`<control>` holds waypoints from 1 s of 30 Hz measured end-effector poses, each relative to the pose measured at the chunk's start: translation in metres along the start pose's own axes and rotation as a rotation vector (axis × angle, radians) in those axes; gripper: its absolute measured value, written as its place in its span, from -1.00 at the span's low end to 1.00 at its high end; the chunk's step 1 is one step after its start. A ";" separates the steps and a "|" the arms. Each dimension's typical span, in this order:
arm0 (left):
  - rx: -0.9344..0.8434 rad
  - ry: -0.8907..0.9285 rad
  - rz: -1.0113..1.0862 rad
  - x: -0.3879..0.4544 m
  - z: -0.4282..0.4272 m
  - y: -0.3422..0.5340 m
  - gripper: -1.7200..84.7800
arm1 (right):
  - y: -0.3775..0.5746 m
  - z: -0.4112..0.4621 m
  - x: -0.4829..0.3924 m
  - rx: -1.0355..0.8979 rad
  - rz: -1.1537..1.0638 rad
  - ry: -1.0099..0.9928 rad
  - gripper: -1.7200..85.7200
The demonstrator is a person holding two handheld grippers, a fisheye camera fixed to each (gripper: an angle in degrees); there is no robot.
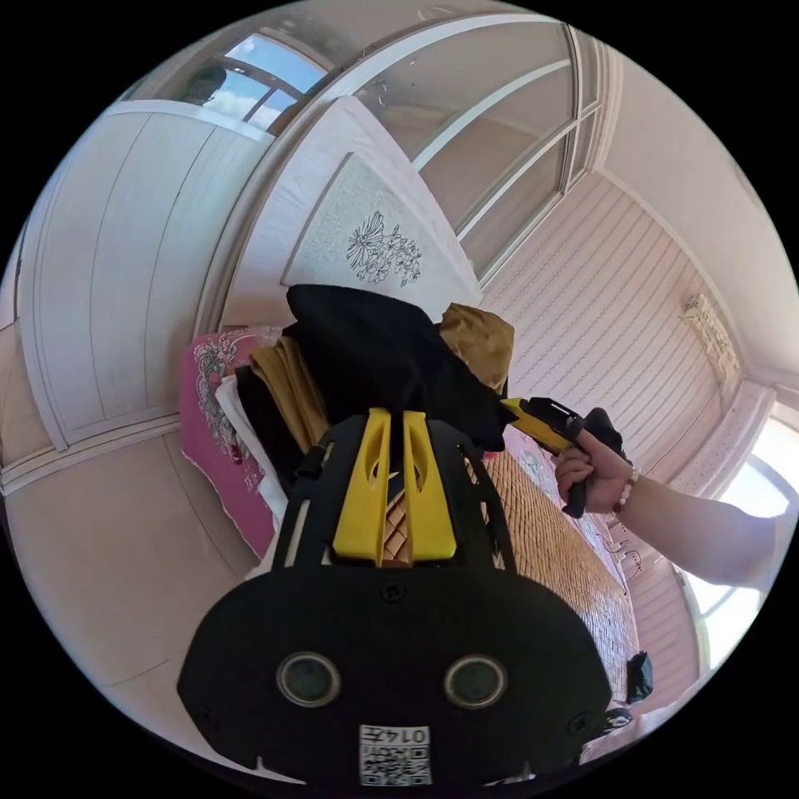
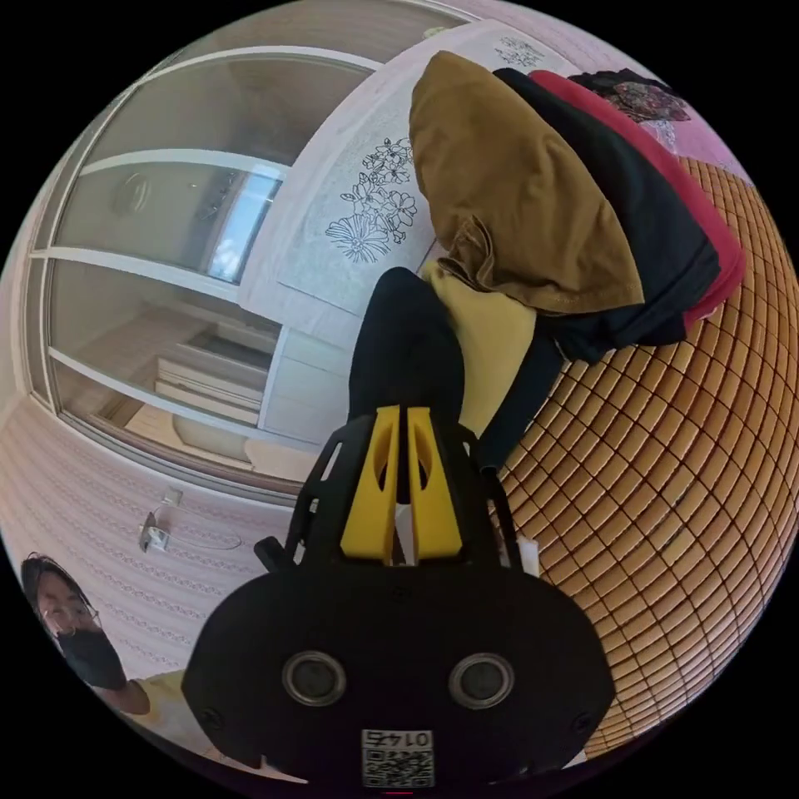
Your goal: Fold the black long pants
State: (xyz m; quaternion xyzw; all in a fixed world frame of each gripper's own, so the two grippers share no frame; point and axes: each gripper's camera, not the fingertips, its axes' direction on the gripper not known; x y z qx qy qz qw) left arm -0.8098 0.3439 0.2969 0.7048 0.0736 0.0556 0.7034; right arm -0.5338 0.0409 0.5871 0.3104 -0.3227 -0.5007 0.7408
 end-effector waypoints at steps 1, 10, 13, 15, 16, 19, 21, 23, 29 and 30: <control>0.031 0.009 0.022 0.006 -0.008 -0.008 -0.97 | -0.001 -0.014 -0.013 0.022 -0.031 -0.046 -0.94; 0.190 0.337 0.299 0.100 -0.078 -0.059 -0.98 | 0.098 -0.188 -0.091 0.264 -0.345 -0.034 -0.95; 0.012 0.473 0.363 0.139 -0.060 -0.026 -0.98 | 0.183 -0.246 -0.054 0.295 -0.315 0.215 -0.95; -0.154 0.521 0.361 0.161 -0.030 0.011 -0.98 | 0.237 -0.267 -0.016 0.250 -0.254 0.440 -0.95; -0.286 0.531 0.352 0.175 -0.007 0.041 -0.98 | 0.271 -0.275 0.017 0.179 -0.146 0.559 -0.95; -0.563 0.496 0.348 0.208 0.039 0.112 -0.98 | 0.352 -0.293 0.078 0.058 0.098 0.675 -0.93; -0.640 0.501 0.327 0.220 0.050 0.139 -0.98 | 0.387 -0.304 0.087 0.067 0.141 0.693 -0.92; -0.662 0.504 0.286 0.231 0.051 0.150 -0.98 | 0.408 -0.317 0.086 0.085 0.151 0.686 -0.90; -0.671 0.479 0.316 0.263 0.058 0.137 -0.97 | 0.427 -0.337 0.022 0.219 -0.117 0.829 -0.76; -0.670 0.480 0.320 0.268 0.060 0.135 -0.97 | 0.427 -0.337 0.007 0.274 -0.186 0.799 -0.72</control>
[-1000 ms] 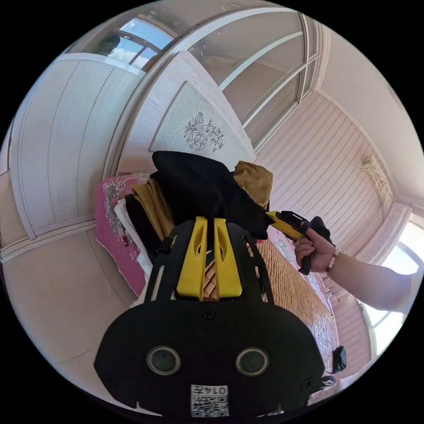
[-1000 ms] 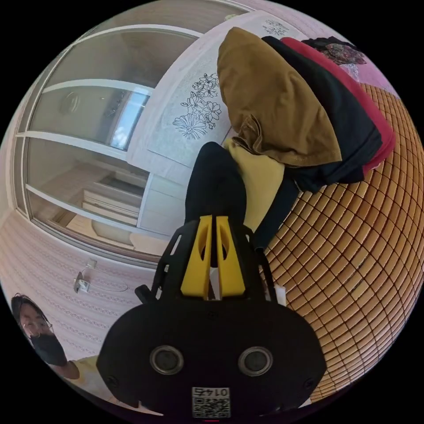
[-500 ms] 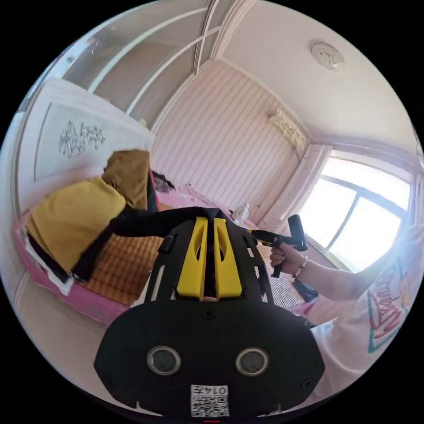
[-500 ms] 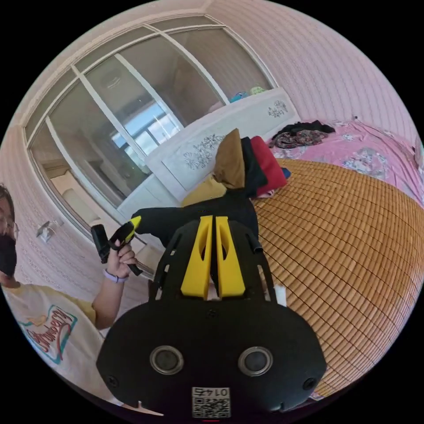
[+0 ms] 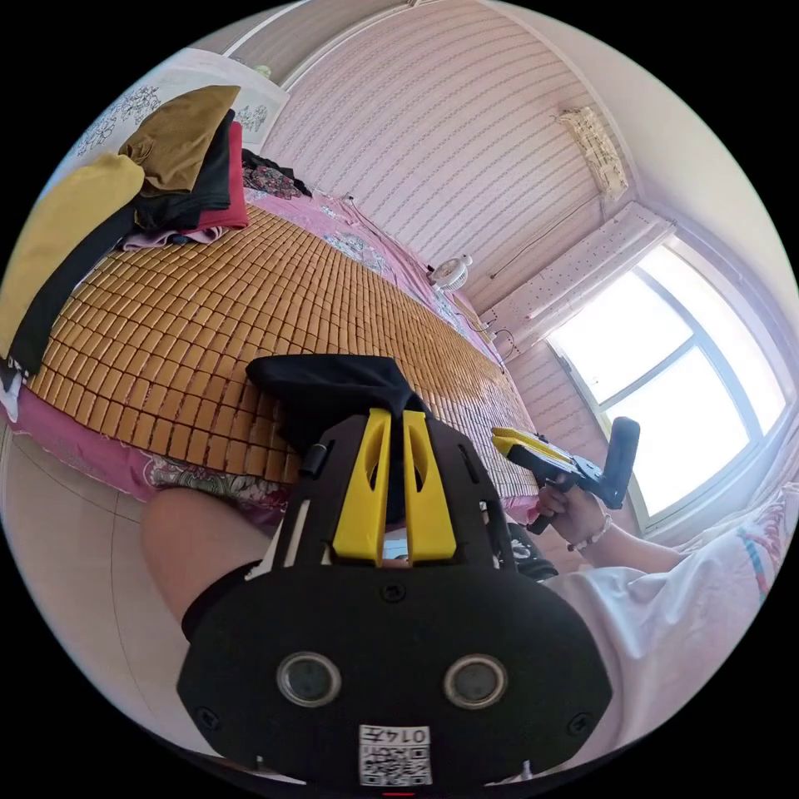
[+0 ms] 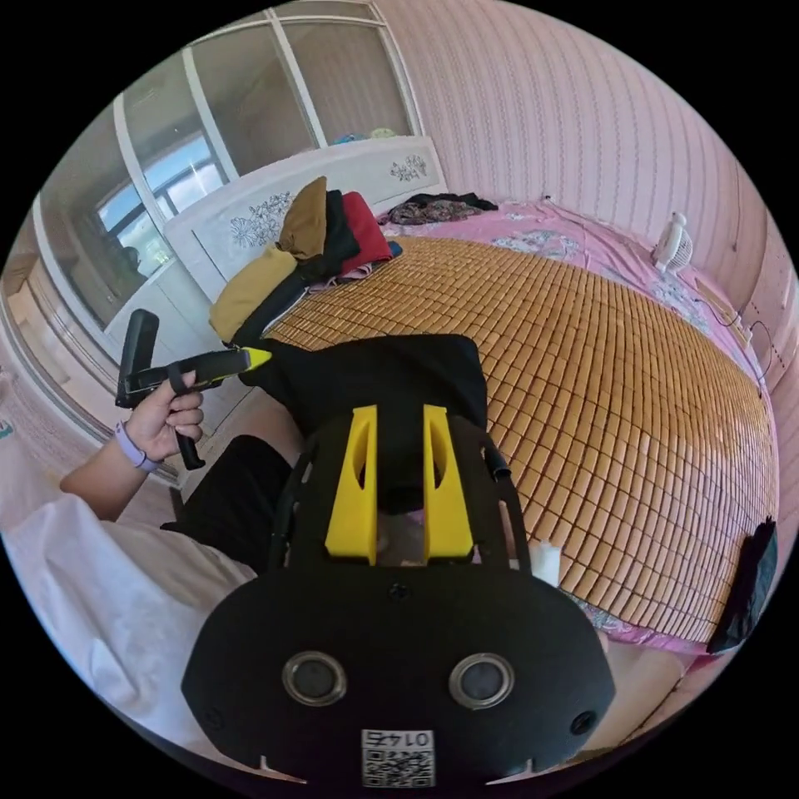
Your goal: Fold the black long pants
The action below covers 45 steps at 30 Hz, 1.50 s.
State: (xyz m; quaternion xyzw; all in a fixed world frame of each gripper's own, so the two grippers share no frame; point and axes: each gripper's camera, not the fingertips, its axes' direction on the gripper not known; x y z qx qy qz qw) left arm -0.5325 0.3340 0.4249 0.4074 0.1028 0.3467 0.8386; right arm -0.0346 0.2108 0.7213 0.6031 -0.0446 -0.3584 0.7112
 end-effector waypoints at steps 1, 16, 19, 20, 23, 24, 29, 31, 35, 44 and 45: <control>0.000 0.012 0.015 0.007 0.003 -0.008 -0.97 | -0.004 -0.006 -0.009 0.070 -0.040 -0.105 -0.67; -0.107 -0.157 0.081 0.025 0.032 -0.053 -0.71 | -0.024 -0.100 0.139 0.387 0.508 -0.288 -0.87; -0.086 -0.266 0.151 0.036 0.060 -0.064 -0.68 | 0.026 -0.146 0.173 0.397 0.629 0.032 -0.82; -0.102 -0.313 0.160 0.039 0.073 -0.069 -0.65 | 0.036 -0.150 0.178 0.370 0.647 0.079 -0.81; -0.271 -0.351 0.122 0.036 0.111 -0.080 -0.65 | 0.085 -0.161 0.199 0.224 0.747 0.161 -0.75; -0.320 -0.358 0.117 0.036 0.119 -0.081 -0.66 | 0.098 -0.165 0.200 0.190 0.767 0.163 -0.75; -0.367 -0.360 0.153 0.056 0.125 -0.096 -0.85 | 0.102 -0.176 0.176 0.145 0.718 0.164 -0.77; -0.326 -0.368 0.232 0.074 0.117 -0.098 -0.87 | 0.076 -0.164 0.156 0.099 0.588 0.063 -0.76; -0.252 -0.327 0.451 0.123 0.098 -0.093 -0.88 | 0.027 -0.125 0.124 0.047 0.417 -0.244 -0.59; -0.323 -0.233 0.683 0.169 0.095 -0.083 -0.86 | -0.038 -0.083 0.086 -0.111 0.295 -0.449 -0.76; -0.327 -0.214 0.677 0.168 0.093 -0.084 -0.86 | -0.034 -0.091 0.088 -0.094 0.296 -0.463 -0.78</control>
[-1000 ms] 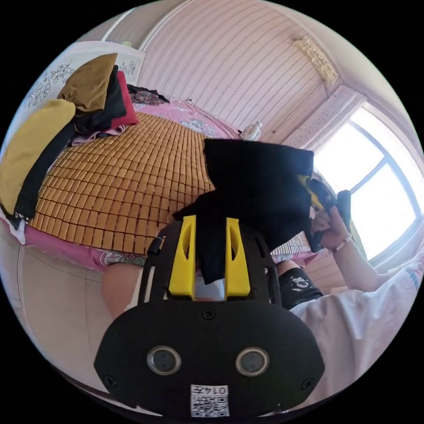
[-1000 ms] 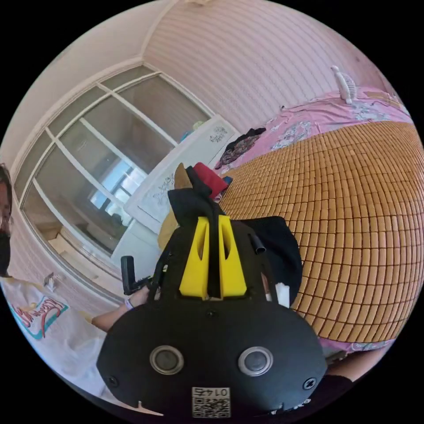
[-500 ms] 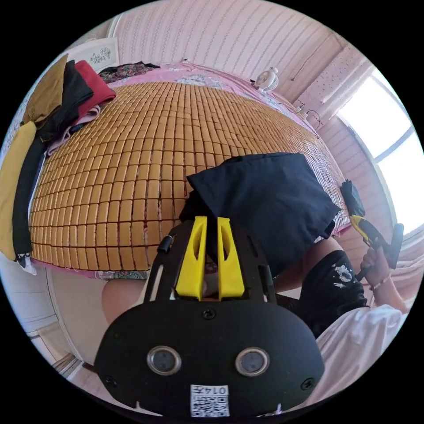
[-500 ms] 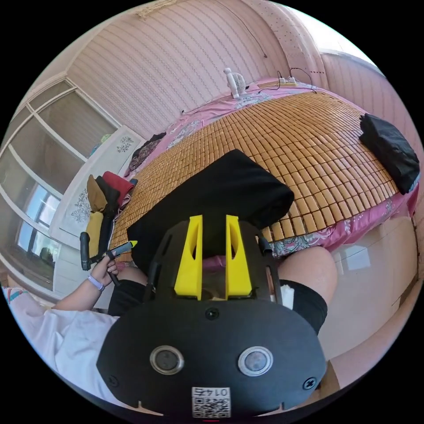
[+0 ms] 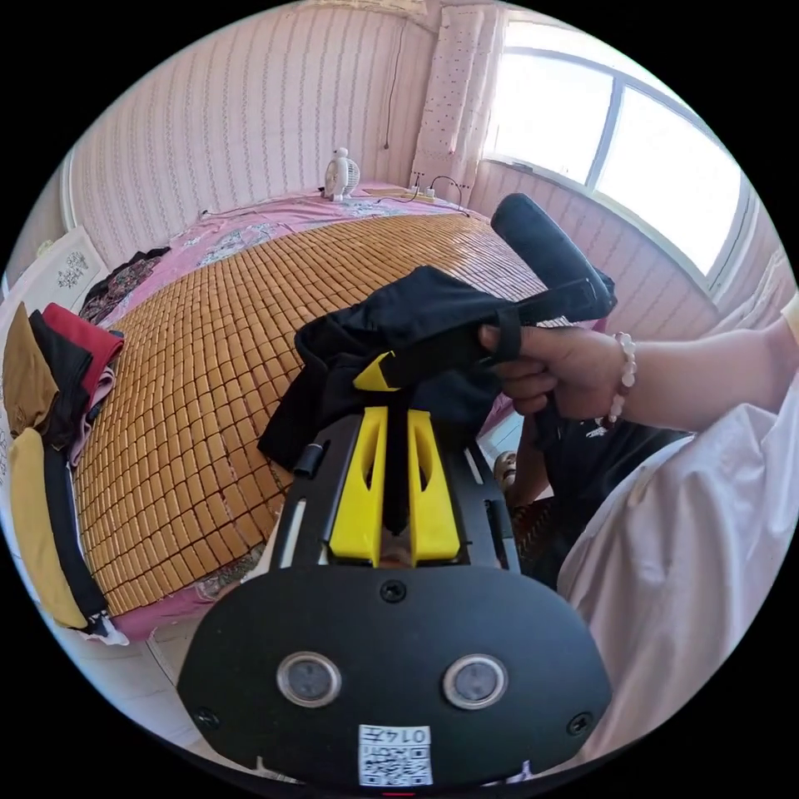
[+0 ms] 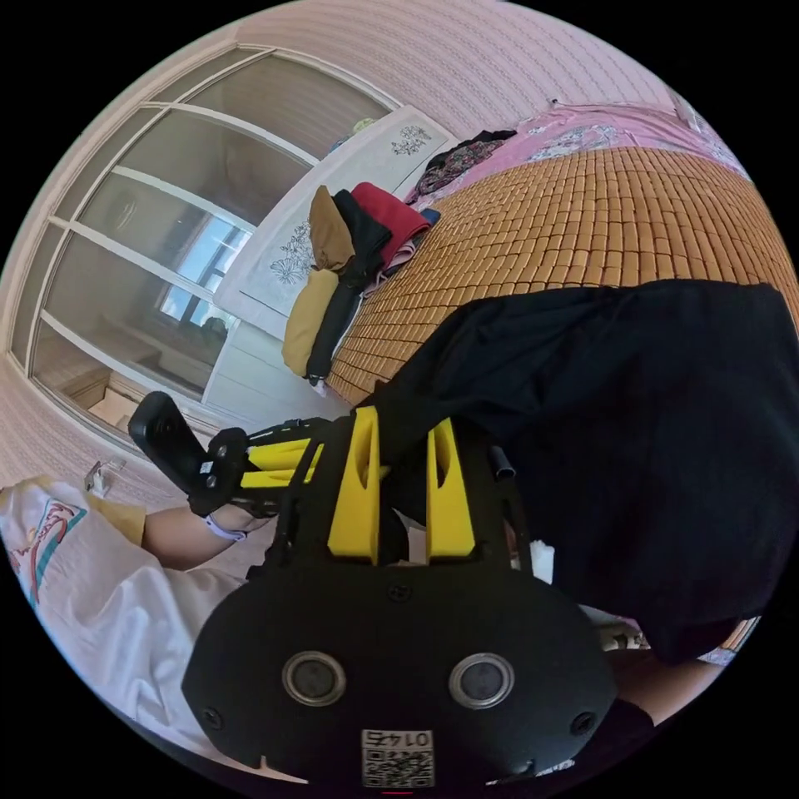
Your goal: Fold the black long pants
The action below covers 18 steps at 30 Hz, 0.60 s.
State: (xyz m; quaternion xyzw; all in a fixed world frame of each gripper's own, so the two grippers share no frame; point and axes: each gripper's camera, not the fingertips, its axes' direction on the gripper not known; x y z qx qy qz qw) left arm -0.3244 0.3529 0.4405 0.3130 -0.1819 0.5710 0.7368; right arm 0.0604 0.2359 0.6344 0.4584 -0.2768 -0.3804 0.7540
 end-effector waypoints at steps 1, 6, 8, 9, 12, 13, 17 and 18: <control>0.011 0.043 -0.009 -0.004 -0.005 0.001 -0.86 | 0.005 -0.011 0.000 0.020 0.013 -0.008 -0.80; 0.083 0.024 -0.137 -0.025 -0.036 0.007 -0.88 | 0.019 -0.049 0.000 0.073 0.079 0.002 -0.84; 0.140 0.062 -0.158 -0.036 -0.045 0.005 -0.78 | 0.022 -0.057 -0.005 0.082 0.091 -0.013 -0.84; 0.147 0.075 -0.145 -0.037 -0.045 0.003 -0.74 | 0.023 -0.060 -0.010 0.081 0.092 -0.027 -0.85; 0.090 0.055 -0.044 -0.033 -0.035 -0.016 -0.68 | 0.022 -0.068 -0.023 0.087 0.091 -0.076 -0.86; 0.056 0.020 -0.004 -0.031 -0.029 -0.024 -0.70 | 0.022 -0.073 -0.027 0.094 0.093 -0.082 -0.86; -0.104 0.086 -0.043 -0.048 -0.007 -0.046 -0.95 | 0.020 -0.102 -0.037 0.120 0.086 -0.074 -0.89; -0.122 0.097 -0.065 -0.052 -0.004 -0.048 -0.96 | 0.019 -0.117 -0.040 0.133 0.073 -0.052 -0.91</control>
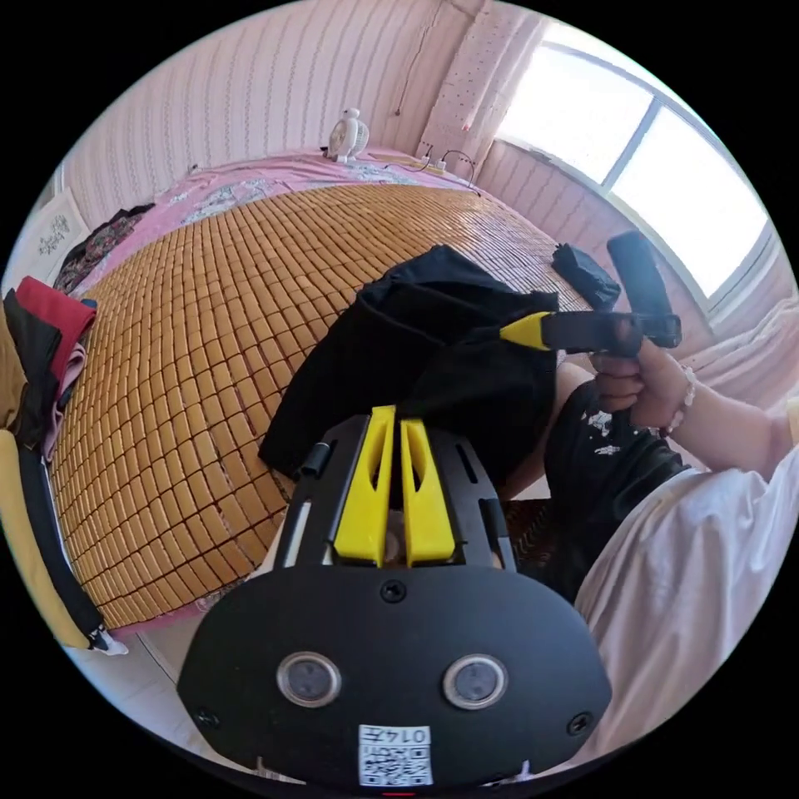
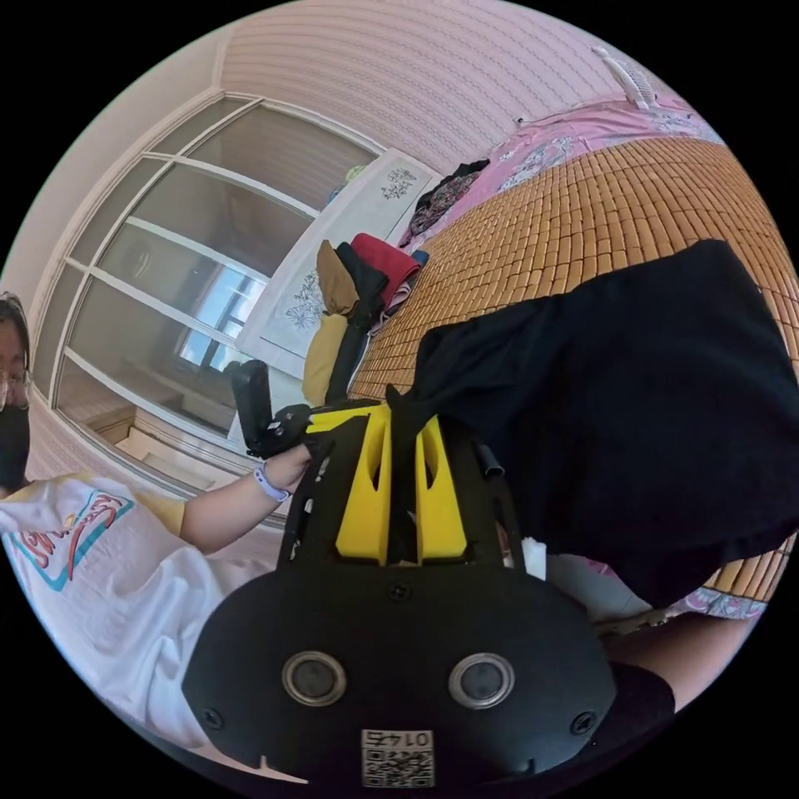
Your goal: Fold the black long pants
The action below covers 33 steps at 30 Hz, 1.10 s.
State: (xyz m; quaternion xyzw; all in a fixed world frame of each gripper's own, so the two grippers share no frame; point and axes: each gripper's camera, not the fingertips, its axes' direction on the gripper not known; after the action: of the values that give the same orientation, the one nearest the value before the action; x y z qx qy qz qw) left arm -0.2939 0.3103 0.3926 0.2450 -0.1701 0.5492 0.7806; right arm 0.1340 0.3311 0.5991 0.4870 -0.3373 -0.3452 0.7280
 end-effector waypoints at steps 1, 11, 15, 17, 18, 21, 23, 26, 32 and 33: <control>-0.021 0.009 -0.022 -0.006 0.003 -0.003 -0.97 | -0.001 -0.018 -0.004 0.025 -0.016 0.039 -0.92; 0.064 -0.015 -0.243 -0.070 -0.037 0.004 -0.98 | -0.004 -0.236 -0.055 0.437 -0.060 0.387 -0.95; 0.197 -0.071 -0.310 -0.099 -0.082 -0.006 -0.98 | -0.038 -0.300 -0.094 0.503 -0.143 0.556 -0.95; 0.278 -0.129 -0.342 -0.120 -0.123 -0.018 -0.98 | -0.055 -0.320 -0.109 0.539 -0.184 0.614 -0.95; 0.297 -0.140 -0.350 -0.125 -0.133 -0.021 -0.98 | -0.066 -0.331 -0.115 0.558 -0.202 0.651 -0.95; 0.337 -0.210 -0.375 -0.150 -0.182 -0.030 -0.98 | -0.090 -0.347 -0.109 0.538 -0.174 0.702 -0.95; 0.322 -0.238 -0.414 -0.172 -0.210 -0.031 -0.98 | -0.101 -0.350 -0.089 0.513 -0.117 0.659 -0.95; 0.238 -0.202 -0.496 -0.205 -0.225 -0.029 -0.98 | -0.119 -0.341 -0.044 0.474 0.055 0.653 -0.93; 0.231 -0.118 -0.733 -0.250 -0.213 -0.011 -0.90 | -0.157 -0.283 0.037 0.223 0.313 0.801 -0.80; 0.252 -0.101 -0.740 -0.251 -0.213 -0.009 -0.89 | -0.158 -0.274 0.048 0.203 0.345 0.811 -0.78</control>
State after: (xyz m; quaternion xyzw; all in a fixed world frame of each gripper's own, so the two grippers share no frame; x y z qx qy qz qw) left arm -0.3710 0.2346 0.0809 0.4107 -0.0398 0.2346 0.8802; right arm 0.3587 0.3765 0.3762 0.5883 -0.1331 0.0349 0.7968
